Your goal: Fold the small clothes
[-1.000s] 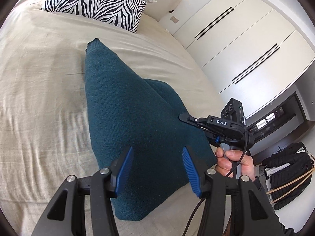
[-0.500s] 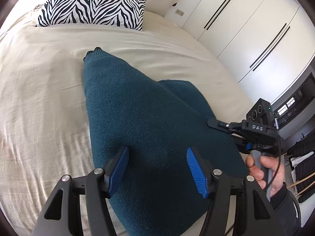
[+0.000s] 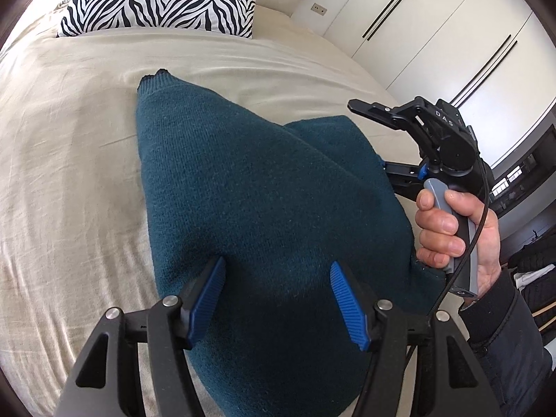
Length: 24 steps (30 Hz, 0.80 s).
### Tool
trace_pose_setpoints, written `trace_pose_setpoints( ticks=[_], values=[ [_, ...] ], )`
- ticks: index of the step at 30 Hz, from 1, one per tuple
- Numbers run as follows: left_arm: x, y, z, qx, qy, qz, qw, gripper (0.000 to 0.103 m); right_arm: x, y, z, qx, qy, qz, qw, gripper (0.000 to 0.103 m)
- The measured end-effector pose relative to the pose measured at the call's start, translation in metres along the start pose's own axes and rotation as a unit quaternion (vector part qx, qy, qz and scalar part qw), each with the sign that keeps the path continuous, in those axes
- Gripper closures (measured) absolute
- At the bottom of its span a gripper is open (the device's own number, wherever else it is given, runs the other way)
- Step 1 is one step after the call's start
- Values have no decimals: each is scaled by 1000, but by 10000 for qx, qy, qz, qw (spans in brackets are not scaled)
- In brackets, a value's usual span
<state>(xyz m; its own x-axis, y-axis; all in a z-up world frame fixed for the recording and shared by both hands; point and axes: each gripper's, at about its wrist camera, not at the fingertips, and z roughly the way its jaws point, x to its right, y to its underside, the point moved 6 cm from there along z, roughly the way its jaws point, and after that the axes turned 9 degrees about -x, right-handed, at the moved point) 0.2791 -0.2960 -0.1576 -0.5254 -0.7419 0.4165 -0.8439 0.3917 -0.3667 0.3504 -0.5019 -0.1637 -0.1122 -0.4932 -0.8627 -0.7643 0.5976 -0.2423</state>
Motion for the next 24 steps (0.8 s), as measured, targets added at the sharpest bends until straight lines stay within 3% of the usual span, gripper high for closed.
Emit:
trace_pose_setpoints(
  ticks=[3,6,10,15,17,20,22,24],
  values=[
    [0,1,1,35,2,6,10000,38,-5,-6,-17,442,-168,-209,9987,50],
    [1,3,-1,52,51,-45,10000,38,2,-5,-43,918,-72,-210,9955,50],
    [4,3,-22,127,54,-220,9997,40,-2,5,-67,1109,1125,-510,9861,50],
    [26,-21,-42,540,-119,72,9984,41,-57,23,-46,383,1199,-1286,9837,50],
    [29,-35,-33,497,-130,99,9986,41,-73,27,-18,-126,1087,-1338,9850,50],
    [15,-54,0,216,-403,-24,9990,46,-64,24,24,-583,1380,-1157,9819,50],
    [0,-57,22,-38,-17,-293,9996,51,-34,19,35,-631,1667,-781,9809,62],
    [-6,-60,22,17,39,-304,9995,60,-14,13,28,-437,1390,-511,9880,76]
  ],
)
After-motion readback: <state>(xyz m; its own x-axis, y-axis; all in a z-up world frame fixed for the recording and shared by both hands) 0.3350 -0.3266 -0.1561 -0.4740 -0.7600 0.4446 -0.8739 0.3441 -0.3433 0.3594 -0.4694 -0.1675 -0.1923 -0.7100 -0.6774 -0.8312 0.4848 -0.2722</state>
